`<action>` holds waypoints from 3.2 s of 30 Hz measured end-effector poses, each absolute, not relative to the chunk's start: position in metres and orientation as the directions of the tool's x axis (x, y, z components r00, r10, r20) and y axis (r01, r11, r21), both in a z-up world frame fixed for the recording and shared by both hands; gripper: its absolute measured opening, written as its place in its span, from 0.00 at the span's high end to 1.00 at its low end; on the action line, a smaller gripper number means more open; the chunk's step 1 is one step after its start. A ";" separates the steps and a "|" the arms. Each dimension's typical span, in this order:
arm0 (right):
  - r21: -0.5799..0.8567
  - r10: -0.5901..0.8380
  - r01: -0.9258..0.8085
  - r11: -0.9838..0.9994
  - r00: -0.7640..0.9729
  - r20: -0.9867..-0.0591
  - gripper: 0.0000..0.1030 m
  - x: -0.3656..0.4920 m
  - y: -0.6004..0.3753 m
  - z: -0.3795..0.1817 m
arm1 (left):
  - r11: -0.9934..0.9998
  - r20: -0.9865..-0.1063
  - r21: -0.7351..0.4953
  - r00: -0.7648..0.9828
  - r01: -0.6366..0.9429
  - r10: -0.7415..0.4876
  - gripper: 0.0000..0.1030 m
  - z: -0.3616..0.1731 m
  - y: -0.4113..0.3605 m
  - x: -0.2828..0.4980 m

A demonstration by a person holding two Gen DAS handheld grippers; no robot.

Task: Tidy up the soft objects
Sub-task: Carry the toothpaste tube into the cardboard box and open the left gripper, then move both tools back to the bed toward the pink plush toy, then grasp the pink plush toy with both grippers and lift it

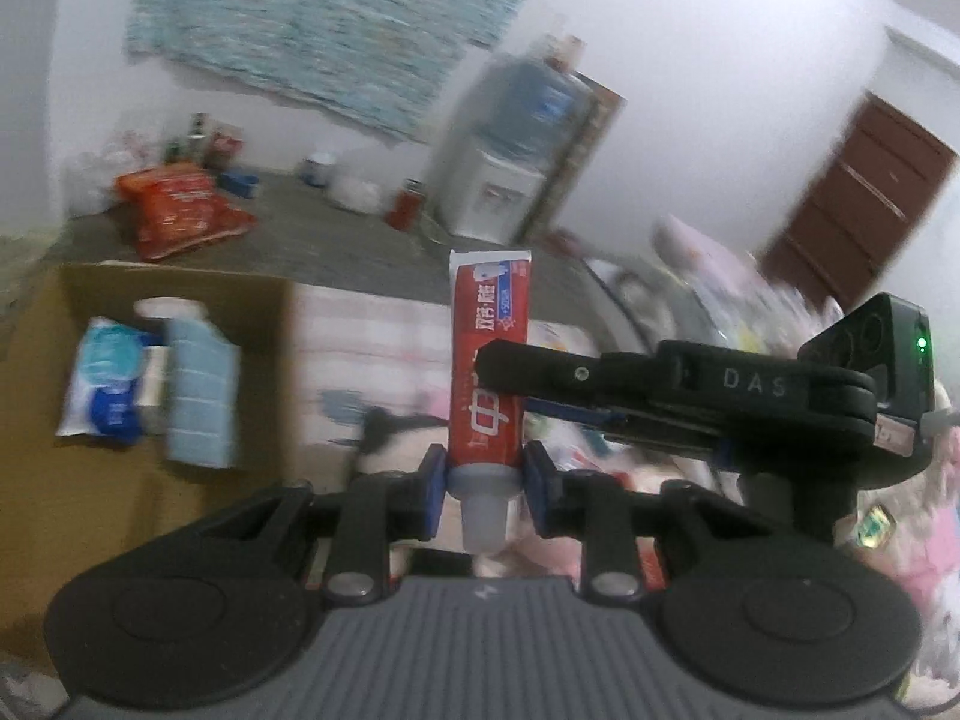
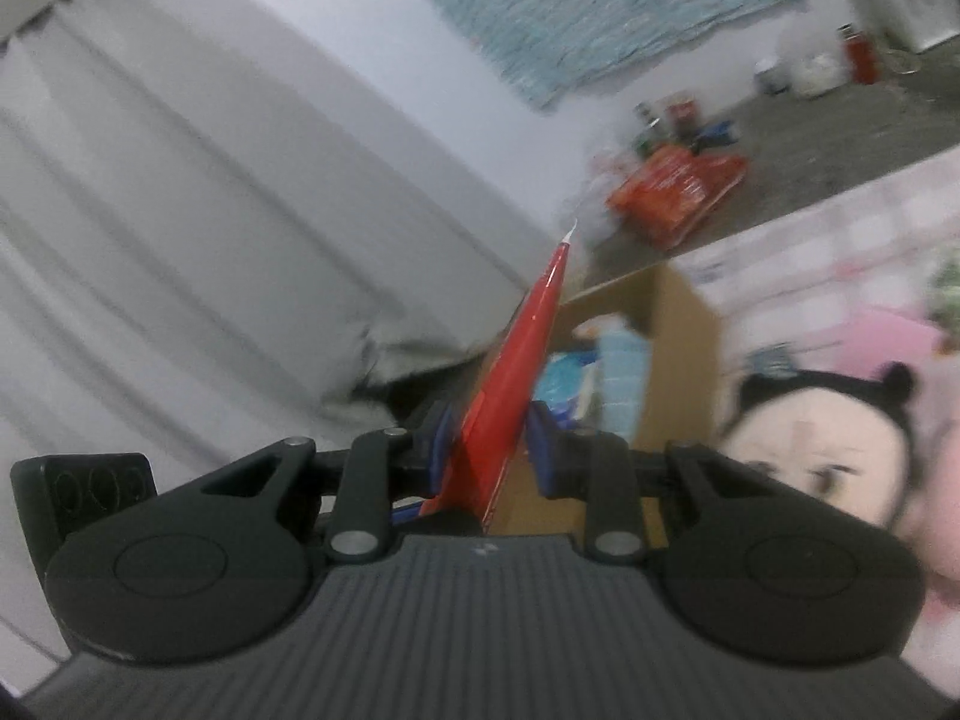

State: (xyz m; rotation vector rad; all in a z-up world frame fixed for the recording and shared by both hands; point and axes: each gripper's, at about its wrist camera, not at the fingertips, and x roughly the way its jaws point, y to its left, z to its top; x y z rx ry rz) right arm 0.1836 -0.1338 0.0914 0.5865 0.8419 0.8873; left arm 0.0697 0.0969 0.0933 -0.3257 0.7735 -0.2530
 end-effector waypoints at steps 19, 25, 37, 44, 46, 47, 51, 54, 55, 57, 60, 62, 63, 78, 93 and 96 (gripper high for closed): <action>0.536 0.682 -0.459 0.709 0.250 -0.688 0.76 0.293 0.038 0.028 | 0.836 -0.693 -0.540 0.616 -0.100 -0.374 0.73 -0.014 0.238 0.163; 0.394 0.576 -0.493 0.775 0.297 -0.761 0.73 0.316 0.059 0.007 | 0.835 -0.733 -0.534 0.566 -0.135 -0.377 0.68 -0.047 0.240 0.202; 0.355 0.585 -0.515 0.780 0.401 -0.705 0.71 0.316 0.039 0.028 | 0.866 -0.814 -0.445 0.505 -0.226 -0.287 0.56 -0.078 0.238 0.224; 0.380 0.618 -0.508 0.773 0.467 -0.633 0.66 0.277 -0.020 0.071 | 0.886 -0.789 -0.412 0.570 -0.212 -0.230 0.41 -0.041 0.229 0.198; 0.374 0.619 -0.508 0.776 0.501 -0.604 0.57 0.259 -0.043 0.087 | 0.892 -0.773 -0.402 0.598 -0.207 -0.210 0.35 -0.026 0.226 0.186; 0.370 0.618 -0.506 0.779 0.523 -0.587 0.53 0.248 -0.057 0.096 | 0.895 -0.765 -0.398 0.611 -0.202 -0.202 0.34 -0.019 0.223 0.179; 0.357 0.608 -0.495 0.792 0.585 -0.537 0.45 0.205 -0.115 0.122 | 0.906 -0.731 -0.386 0.658 -0.177 -0.183 0.25 0.008 0.210 0.155; 0.366 0.594 -0.468 0.804 0.621 -0.511 0.38 0.171 -0.163 0.136 | 0.920 -0.708 -0.366 0.684 -0.141 -0.177 0.19 0.028 0.195 0.134; 0.373 0.589 -0.456 0.808 0.632 -0.503 0.36 0.160 -0.180 0.139 | 0.926 -0.698 -0.359 0.693 -0.121 -0.180 0.16 0.035 0.189 0.126; 0.380 0.576 -0.434 0.817 0.654 -0.491 0.31 0.136 -0.211 0.143 | 0.934 -0.674 -0.347 0.715 -0.083 -0.187 0.13 0.048 0.174 0.110; 0.381 0.549 -0.400 0.833 0.681 -0.485 0.28 0.102 -0.250 0.142 | 0.946 -0.644 -0.324 0.736 -0.014 -0.210 0.08 0.062 0.150 0.090; 0.389 0.534 -0.376 0.841 0.692 -0.485 0.26 0.080 -0.275 0.136 | 0.949 -0.623 -0.311 0.744 0.046 -0.240 0.06 0.068 0.130 0.076; 0.395 0.528 -0.364 0.844 0.696 -0.487 0.25 0.071 -0.284 0.132 | 0.951 -0.620 -0.301 0.742 0.075 -0.255 0.06 0.070 0.118 0.071; 0.711 0.605 -0.087 0.698 0.603 -0.520 0.21 0.072 -0.349 -0.007 | 0.901 -0.680 -0.060 0.643 0.430 -0.352 0.04 0.000 -0.054 0.065; 0.750 0.634 0.134 0.648 0.451 -0.629 0.21 0.181 -0.332 -0.111 | 0.822 -0.794 0.113 0.548 0.558 -0.263 0.31 -0.081 -0.123 0.132; 0.764 0.650 0.146 0.629 0.441 -0.619 0.21 0.192 -0.326 -0.125 | 0.822 -0.806 0.102 0.531 0.560 -0.262 0.31 -0.088 -0.123 0.139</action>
